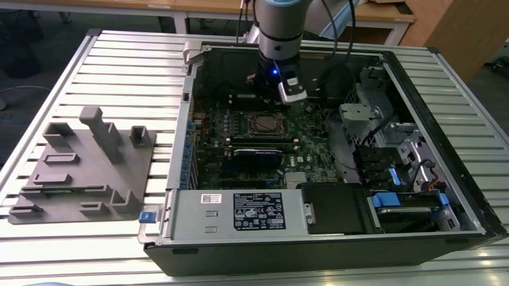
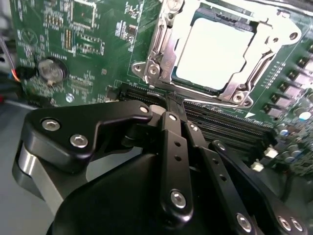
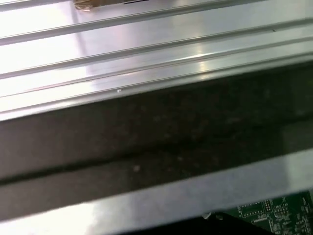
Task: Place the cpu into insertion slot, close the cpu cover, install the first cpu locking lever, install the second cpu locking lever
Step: 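Install the first cpu locking lever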
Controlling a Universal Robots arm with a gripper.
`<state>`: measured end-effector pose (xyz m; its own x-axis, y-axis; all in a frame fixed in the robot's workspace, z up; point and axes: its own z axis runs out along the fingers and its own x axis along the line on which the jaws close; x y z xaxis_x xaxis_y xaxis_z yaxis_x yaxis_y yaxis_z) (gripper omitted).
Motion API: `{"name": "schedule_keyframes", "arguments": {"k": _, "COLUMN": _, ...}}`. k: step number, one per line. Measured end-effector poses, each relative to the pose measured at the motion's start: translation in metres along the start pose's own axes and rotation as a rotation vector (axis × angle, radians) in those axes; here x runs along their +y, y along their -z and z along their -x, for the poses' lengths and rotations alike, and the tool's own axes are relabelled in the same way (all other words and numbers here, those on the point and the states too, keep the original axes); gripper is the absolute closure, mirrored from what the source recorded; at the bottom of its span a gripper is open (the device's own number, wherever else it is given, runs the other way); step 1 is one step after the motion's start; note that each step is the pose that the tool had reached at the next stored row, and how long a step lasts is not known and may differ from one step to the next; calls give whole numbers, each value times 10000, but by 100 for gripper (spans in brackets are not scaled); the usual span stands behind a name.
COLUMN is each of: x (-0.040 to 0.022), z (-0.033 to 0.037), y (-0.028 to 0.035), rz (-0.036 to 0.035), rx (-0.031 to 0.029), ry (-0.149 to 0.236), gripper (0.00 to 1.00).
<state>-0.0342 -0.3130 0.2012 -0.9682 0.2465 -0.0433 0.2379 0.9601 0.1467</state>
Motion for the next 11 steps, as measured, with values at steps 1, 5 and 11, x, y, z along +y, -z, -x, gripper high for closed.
{"name": "schedule_keyframes", "arguments": {"k": 1, "x": 0, "z": 0, "y": -1, "rz": -7, "rx": -27, "ry": -177, "gripper": 89}}
{"name": "schedule_keyframes", "arguments": {"k": 5, "x": 5, "z": -1, "y": -3, "rz": -35, "rx": -106, "ry": -698, "gripper": 89}}
{"name": "schedule_keyframes", "arguments": {"k": 11, "x": 24, "z": -6, "y": -5, "rz": -103, "rx": -181, "ry": -1096, "gripper": 89}}
